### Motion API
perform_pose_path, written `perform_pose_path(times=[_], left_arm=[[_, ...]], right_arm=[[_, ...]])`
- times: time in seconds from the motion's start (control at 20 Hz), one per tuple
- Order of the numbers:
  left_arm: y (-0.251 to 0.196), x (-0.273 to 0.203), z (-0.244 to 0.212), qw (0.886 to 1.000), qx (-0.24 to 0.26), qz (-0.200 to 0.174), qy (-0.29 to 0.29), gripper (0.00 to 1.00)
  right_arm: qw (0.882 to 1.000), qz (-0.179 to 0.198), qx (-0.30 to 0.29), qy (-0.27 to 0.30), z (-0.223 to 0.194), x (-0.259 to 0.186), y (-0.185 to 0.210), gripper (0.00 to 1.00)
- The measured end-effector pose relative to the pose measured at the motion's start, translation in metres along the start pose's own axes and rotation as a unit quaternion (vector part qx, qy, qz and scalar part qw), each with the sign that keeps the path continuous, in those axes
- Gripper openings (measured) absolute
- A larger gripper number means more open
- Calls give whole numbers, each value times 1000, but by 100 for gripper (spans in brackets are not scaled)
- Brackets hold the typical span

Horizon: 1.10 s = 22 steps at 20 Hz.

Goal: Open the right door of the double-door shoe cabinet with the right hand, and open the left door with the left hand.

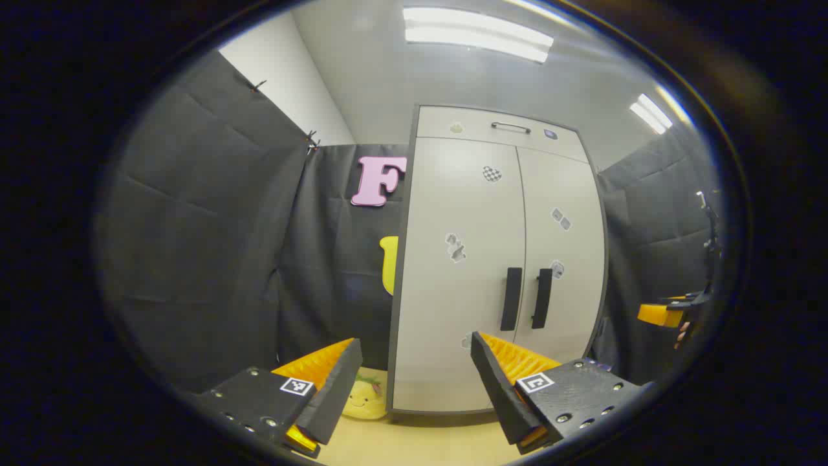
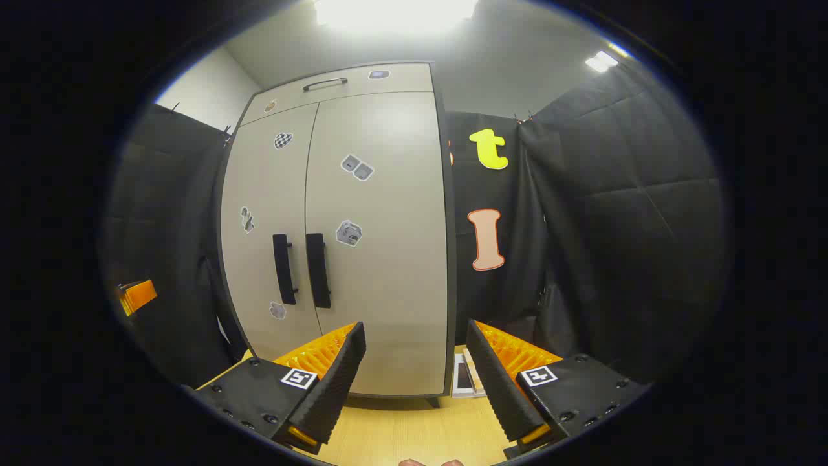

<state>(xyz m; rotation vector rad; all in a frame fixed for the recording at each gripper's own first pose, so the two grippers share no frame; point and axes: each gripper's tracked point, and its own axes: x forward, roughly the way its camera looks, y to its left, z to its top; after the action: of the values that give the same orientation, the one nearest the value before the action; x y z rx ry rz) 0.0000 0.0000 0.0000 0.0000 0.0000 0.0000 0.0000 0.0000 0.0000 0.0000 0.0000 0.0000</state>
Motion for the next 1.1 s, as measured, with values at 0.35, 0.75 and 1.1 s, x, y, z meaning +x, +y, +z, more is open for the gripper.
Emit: perform_pose_path(times=[0.35,0.75,1.1], left_arm=[[-11,-9,-12,1000,23,-21,0,99],[-17,-14,-25,998,46,-31,16,99],[-13,-16,-31,998,54,-31,17,99]], right_arm=[[1000,11,6,9,-5,5,17,98],[999,21,14,23,-11,7,26,98],[999,25,18,21,-4,17,33,98]])
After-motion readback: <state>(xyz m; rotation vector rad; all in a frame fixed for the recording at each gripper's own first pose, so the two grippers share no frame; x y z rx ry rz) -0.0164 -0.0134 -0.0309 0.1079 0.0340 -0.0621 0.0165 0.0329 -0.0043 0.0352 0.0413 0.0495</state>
